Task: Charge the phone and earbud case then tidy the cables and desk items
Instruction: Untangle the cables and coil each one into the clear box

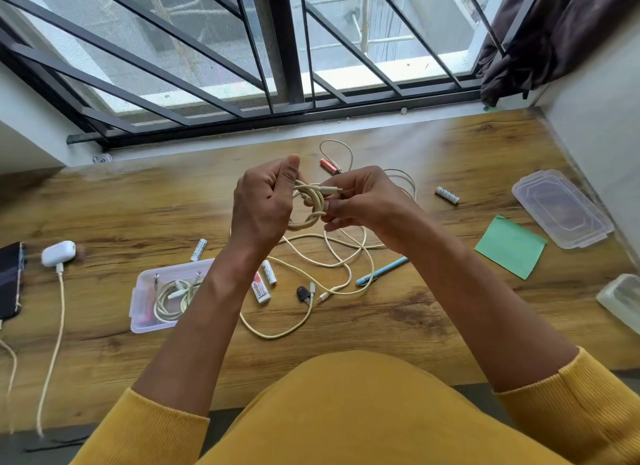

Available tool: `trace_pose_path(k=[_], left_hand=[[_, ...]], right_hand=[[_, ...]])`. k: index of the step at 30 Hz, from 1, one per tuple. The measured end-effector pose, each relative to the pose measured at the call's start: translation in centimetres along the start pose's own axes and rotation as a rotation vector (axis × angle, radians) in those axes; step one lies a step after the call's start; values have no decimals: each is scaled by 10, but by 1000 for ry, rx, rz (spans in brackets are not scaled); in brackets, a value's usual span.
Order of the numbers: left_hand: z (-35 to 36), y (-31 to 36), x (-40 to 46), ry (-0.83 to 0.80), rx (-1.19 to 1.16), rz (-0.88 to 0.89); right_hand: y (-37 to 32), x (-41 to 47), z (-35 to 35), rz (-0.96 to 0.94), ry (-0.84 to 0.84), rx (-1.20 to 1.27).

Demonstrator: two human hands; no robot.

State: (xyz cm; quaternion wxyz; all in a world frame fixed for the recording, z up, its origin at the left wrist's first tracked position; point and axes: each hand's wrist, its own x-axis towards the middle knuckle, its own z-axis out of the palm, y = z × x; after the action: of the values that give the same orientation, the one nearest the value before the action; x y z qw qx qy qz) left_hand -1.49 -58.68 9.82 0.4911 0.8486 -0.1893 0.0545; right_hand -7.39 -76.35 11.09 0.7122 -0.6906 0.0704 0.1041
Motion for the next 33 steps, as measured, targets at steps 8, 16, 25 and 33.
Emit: trace_pose_path(k=[8, 16, 25, 33], left_hand=[[6, 0, -6, 17, 9, -59], [11, 3, -7, 232, -60, -25], [15, 2, -10, 456, -24, -50], [24, 1, -19, 409, -95, -83]], right_hand=[[9, -2, 4, 57, 59, 409], [10, -7, 12, 68, -25, 620], [14, -8, 22, 105, 61, 738], [22, -9, 26, 26, 174, 435]])
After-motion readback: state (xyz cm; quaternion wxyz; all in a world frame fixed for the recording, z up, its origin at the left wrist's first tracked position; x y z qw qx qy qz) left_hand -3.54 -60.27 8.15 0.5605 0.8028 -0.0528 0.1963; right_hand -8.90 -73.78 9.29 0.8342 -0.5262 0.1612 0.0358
